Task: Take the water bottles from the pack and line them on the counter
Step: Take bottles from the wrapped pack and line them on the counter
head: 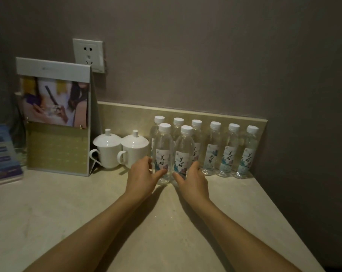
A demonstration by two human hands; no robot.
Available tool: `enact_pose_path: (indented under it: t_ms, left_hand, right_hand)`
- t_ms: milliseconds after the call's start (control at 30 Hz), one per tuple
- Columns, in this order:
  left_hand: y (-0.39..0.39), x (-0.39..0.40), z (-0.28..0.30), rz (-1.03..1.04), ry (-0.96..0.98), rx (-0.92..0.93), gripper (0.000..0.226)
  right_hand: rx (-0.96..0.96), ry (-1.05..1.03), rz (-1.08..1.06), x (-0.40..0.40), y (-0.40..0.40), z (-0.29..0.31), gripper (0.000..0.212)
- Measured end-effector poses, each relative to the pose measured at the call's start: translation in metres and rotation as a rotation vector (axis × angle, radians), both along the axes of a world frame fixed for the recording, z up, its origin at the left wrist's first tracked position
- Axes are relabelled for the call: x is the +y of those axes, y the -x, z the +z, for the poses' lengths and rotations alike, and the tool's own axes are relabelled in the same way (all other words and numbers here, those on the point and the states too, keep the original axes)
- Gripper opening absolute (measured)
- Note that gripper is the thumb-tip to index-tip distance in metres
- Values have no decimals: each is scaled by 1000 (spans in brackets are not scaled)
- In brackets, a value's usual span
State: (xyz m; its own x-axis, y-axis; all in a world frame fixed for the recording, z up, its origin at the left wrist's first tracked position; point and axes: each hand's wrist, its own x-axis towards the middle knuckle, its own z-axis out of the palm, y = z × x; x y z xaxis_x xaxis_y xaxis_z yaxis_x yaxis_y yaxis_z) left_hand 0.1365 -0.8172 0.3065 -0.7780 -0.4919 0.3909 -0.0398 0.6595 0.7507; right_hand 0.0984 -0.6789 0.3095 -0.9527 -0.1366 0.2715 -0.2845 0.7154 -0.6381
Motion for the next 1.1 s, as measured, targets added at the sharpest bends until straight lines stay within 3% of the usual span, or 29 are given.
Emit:
enact_pose_path:
  t_ms: [400,1100]
  left_hand:
    - [17,-1,-8,1,11,50,35]
    - [18,1,-3,-27,39,36,38]
  right_hand:
    - [20,-72,5,-1,9,5,44]
    - [-35,-57,10,-2,13,6,61]
